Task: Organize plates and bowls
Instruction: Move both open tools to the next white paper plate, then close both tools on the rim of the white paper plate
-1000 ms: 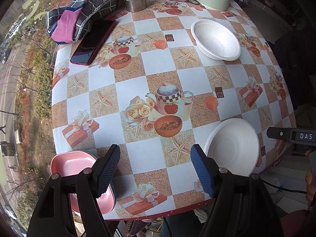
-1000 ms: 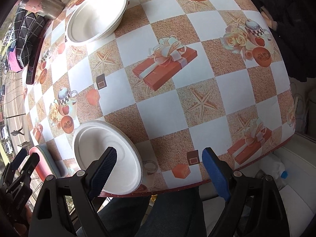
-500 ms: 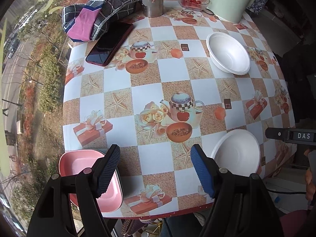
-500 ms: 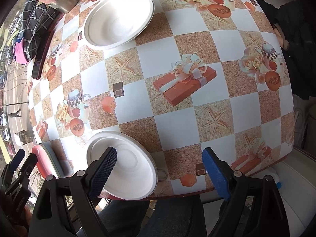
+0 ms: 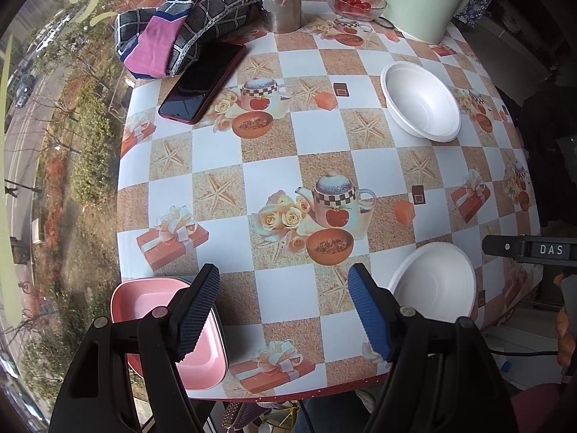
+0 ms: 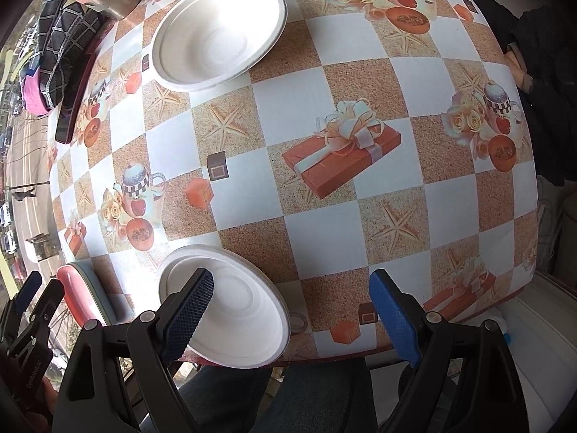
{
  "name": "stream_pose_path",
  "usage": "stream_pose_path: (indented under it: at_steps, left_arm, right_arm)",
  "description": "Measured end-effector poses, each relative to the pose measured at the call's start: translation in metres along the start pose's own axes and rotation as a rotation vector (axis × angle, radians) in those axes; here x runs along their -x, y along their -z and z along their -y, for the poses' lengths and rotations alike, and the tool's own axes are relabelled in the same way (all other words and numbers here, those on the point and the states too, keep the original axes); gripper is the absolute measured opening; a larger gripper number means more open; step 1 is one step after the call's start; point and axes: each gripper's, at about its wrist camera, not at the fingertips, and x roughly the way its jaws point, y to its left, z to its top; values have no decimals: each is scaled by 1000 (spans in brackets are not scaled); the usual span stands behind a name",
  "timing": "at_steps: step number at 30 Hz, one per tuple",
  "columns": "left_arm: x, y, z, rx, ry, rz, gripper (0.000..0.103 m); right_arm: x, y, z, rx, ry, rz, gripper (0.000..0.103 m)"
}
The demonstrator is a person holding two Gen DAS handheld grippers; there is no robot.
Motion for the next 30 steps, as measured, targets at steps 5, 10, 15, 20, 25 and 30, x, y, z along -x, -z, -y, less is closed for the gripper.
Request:
stream_pose_path:
  at_steps: [5, 10, 15, 20, 25, 30]
  left_arm:
    - [-5, -2, 1, -1, -4, -19, 77]
    - [-8, -14, 4, -22, -11, -24, 77]
    - [-16, -42, 12, -56, -26, -20, 77]
    - [-31, -77, 32, -84, -34, -24, 77]
    - [-46, -107, 60, -104, -9, -23, 77]
    - [-59, -140, 91, -122, -6, 14, 77]
  right_arm:
    - [-1, -2, 3, -16, -11, -2, 89]
    - [-2, -5, 14, -29, 0, 3, 89]
    - [-3, -17, 30, -33, 27, 9, 89]
    - [2, -46, 44, -33, 37, 34, 89]
    - [9, -84, 46, -22, 33, 65, 89]
    - [9, -122, 39, 3, 25, 93, 89]
